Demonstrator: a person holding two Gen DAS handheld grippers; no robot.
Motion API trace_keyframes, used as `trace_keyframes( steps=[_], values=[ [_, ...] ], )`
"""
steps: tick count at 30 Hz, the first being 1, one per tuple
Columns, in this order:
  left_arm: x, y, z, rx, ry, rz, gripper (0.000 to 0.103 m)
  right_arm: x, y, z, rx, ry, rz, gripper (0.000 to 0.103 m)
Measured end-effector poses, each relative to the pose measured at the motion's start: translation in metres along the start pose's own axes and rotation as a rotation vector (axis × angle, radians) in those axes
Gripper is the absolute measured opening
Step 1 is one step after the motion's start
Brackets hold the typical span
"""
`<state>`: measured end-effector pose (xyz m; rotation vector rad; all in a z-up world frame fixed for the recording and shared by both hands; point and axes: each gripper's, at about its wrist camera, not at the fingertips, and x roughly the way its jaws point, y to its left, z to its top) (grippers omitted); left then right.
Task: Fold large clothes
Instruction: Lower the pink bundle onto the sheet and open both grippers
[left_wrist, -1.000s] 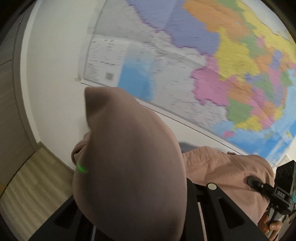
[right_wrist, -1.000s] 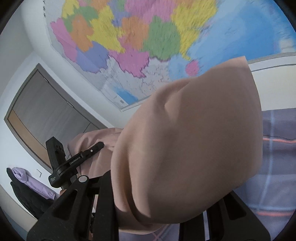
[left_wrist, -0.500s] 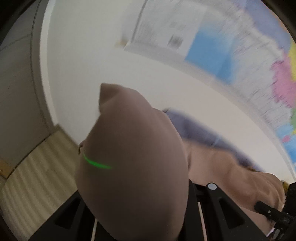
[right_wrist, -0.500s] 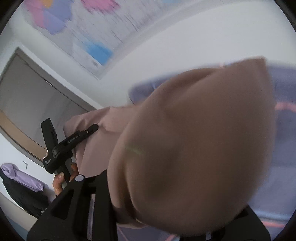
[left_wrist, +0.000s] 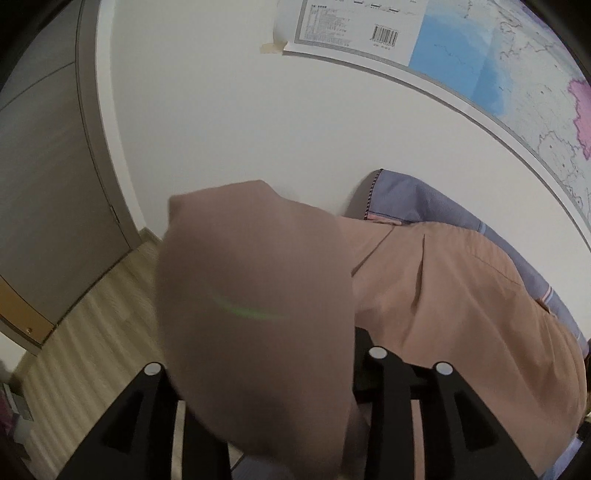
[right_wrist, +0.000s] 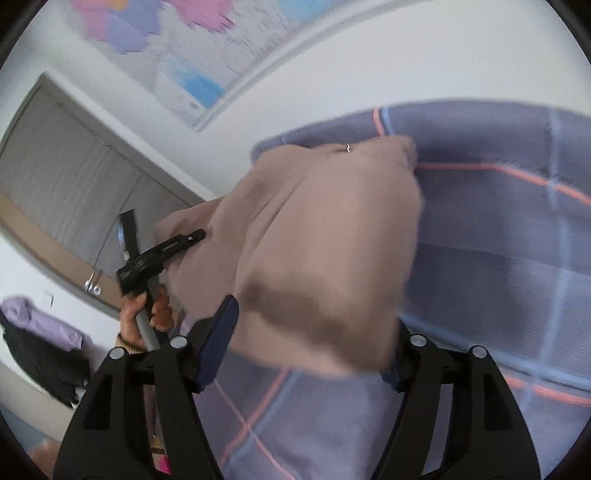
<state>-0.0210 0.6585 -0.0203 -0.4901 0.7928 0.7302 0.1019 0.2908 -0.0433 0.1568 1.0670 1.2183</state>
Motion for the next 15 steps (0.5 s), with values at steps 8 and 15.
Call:
trace_keyframes(
  steps=[8,15],
  values=[
    [-0.040,-0.001,-0.025,0.048,-0.022,0.001,0.039,-0.003,-0.012,0.012,0.007,-0.022,-0.084,0.059],
    [-0.086,-0.012,-0.056,0.119,-0.079,-0.075,0.040,0.027,0.010,-0.006,-0.088,0.126,0.061,0.029]
  ],
)
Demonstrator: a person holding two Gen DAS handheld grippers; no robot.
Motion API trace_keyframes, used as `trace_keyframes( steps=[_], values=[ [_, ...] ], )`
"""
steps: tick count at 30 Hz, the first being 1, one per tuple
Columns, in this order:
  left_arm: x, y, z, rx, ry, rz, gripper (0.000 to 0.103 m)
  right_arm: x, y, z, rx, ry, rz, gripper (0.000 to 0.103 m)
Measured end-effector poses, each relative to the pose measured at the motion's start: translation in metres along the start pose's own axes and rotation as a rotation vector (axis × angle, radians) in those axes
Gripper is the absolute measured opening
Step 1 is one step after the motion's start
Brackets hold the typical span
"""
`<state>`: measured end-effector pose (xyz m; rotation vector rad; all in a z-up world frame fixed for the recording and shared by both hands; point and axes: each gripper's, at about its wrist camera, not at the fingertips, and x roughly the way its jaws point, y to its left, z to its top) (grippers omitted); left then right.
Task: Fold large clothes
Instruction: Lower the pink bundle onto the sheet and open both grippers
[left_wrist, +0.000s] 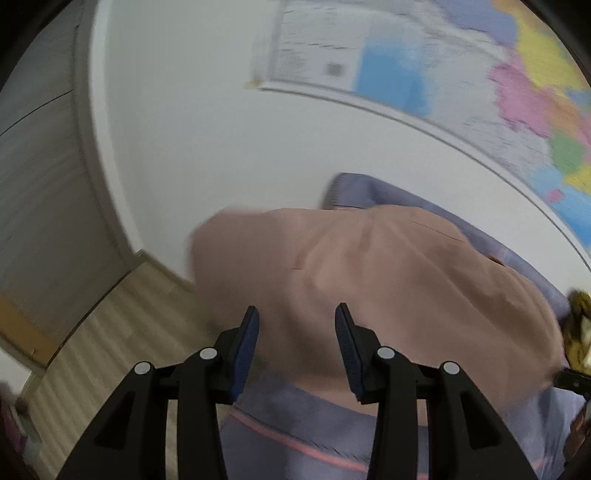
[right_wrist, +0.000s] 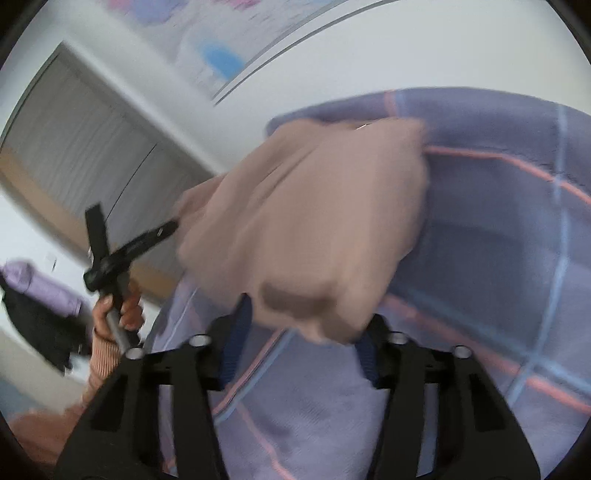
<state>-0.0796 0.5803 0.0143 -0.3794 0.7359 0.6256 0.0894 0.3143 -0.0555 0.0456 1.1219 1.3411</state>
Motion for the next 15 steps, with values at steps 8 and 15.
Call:
trace_keyframes(
  steps=[8,15],
  values=[
    [0.033,-0.053,-0.020,0.100,0.089,-0.122,0.040,-0.035,-0.012,-0.010,0.073,-0.015,0.004,0.019],
    [0.039,-0.064,-0.016,0.107,0.095,-0.089,0.042,-0.054,0.019,-0.002,-0.011,-0.179,-0.107,0.023]
  ],
)
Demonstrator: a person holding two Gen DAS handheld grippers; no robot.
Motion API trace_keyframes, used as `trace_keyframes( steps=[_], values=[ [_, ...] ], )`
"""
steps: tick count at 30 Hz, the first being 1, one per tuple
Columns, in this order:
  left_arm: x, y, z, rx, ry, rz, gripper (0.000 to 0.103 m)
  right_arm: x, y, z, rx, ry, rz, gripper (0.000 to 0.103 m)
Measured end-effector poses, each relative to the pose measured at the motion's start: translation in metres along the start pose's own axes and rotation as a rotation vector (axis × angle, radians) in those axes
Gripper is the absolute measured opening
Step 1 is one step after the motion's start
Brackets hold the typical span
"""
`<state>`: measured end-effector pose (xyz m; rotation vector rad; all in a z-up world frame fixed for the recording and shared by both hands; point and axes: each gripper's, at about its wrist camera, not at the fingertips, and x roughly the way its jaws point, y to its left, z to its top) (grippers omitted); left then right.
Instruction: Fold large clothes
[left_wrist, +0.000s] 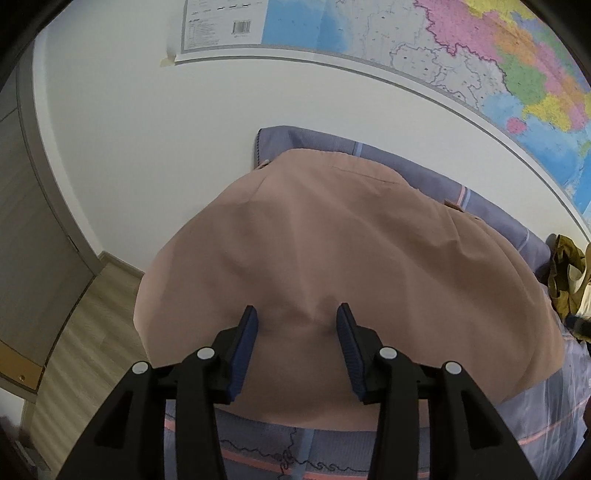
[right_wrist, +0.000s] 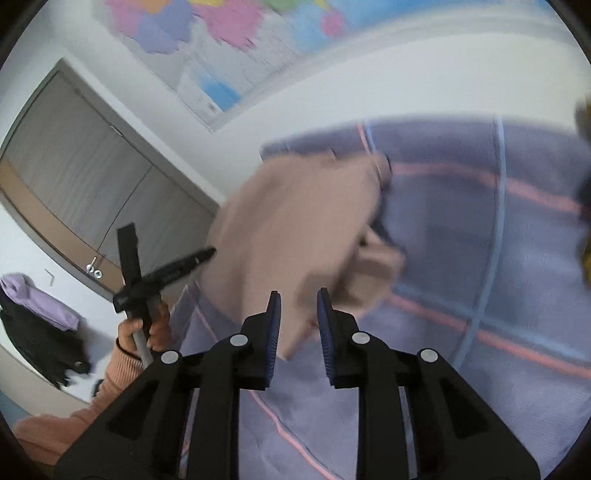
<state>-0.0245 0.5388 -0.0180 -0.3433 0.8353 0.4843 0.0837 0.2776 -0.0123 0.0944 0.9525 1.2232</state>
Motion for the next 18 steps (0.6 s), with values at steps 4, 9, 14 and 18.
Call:
trace_keyframes(
  steps=[4,9,14,18],
  values=[
    [0.007,-0.004,0.007,0.014,0.007,0.017,0.046,0.022,0.038,0.011,-0.154,-0.027,-0.042,0.035],
    [0.017,-0.014,0.008,0.041,0.004,0.056,0.049,0.076,0.014,0.000,-0.095,0.107,-0.129,0.032],
    [0.006,-0.019,0.005,0.027,-0.021,0.024,0.050,0.079,-0.003,-0.014,-0.046,0.117,-0.130,0.032],
    [-0.013,-0.027,0.000,0.034,-0.066,0.003,0.051,0.069,0.010,-0.010,-0.101,0.091,-0.151,0.036]
  ],
)
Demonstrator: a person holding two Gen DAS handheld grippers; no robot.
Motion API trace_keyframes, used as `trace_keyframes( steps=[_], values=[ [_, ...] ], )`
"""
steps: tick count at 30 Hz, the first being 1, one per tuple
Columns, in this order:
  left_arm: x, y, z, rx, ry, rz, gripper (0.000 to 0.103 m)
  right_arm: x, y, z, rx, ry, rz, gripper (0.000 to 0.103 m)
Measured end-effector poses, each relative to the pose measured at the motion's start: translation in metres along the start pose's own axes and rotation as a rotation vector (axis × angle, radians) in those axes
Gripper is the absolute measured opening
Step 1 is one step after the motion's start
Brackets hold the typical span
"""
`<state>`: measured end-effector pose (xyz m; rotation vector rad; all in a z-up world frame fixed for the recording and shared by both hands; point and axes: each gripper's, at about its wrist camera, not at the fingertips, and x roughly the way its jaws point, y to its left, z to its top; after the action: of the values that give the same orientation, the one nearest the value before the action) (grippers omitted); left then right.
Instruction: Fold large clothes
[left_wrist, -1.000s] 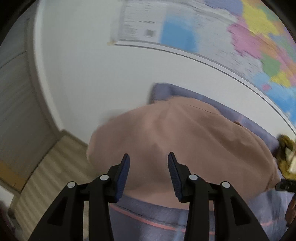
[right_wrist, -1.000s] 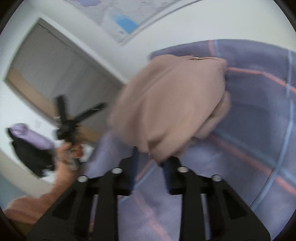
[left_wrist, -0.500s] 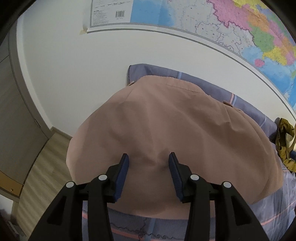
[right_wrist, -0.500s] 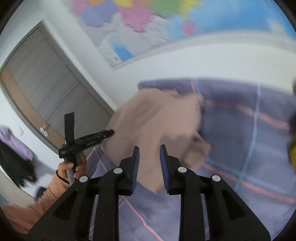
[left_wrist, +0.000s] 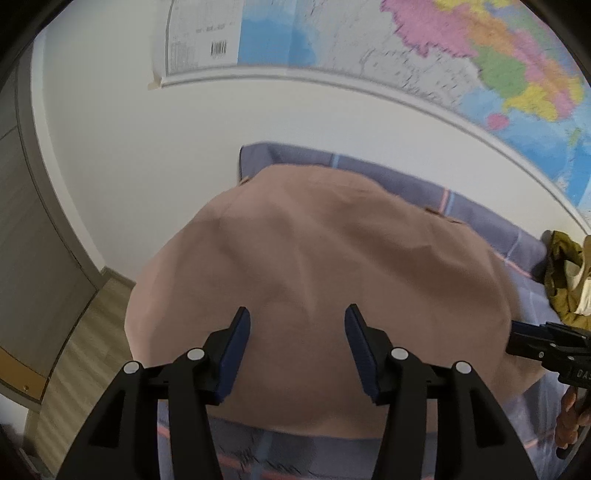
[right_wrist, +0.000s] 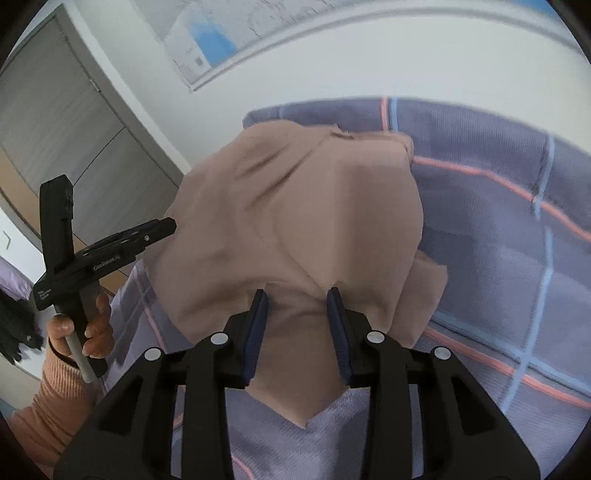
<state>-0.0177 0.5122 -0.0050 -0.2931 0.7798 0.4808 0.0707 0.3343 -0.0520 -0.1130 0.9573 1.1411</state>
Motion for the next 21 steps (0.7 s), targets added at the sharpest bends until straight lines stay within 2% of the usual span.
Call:
trace_keyframes(
  steps=[3,4,6,11,14,18,21],
  values=[
    [-0.013,-0.014,-0.003,0.019,-0.027,-0.040,0.055,-0.015,0.016,0.004,-0.052,-0.067,0.005,0.042],
    [-0.015,-0.019,-0.004,0.025,-0.029,-0.045,0.061,-0.016,0.021,0.005,-0.069,-0.088,-0.003,0.043],
    [-0.014,-0.029,-0.006,0.040,-0.021,-0.072,0.062,-0.016,0.028,0.004,-0.118,-0.109,-0.020,0.046],
    [0.004,-0.051,-0.015,0.076,0.031,-0.074,0.062,0.017,0.033,0.001,-0.136,-0.037,-0.073,0.047],
    [0.012,-0.057,-0.018,0.079,0.029,-0.046,0.066,0.022,0.029,-0.009,-0.139,-0.030,-0.092,0.049],
    [0.007,-0.058,-0.020,0.042,0.009,-0.039,0.069,0.017,0.034,-0.011,-0.160,-0.045,-0.097,0.059],
    [-0.002,-0.059,-0.022,0.027,-0.011,-0.030,0.078,0.010,0.038,-0.012,-0.173,-0.063,-0.102,0.065]
  ],
)
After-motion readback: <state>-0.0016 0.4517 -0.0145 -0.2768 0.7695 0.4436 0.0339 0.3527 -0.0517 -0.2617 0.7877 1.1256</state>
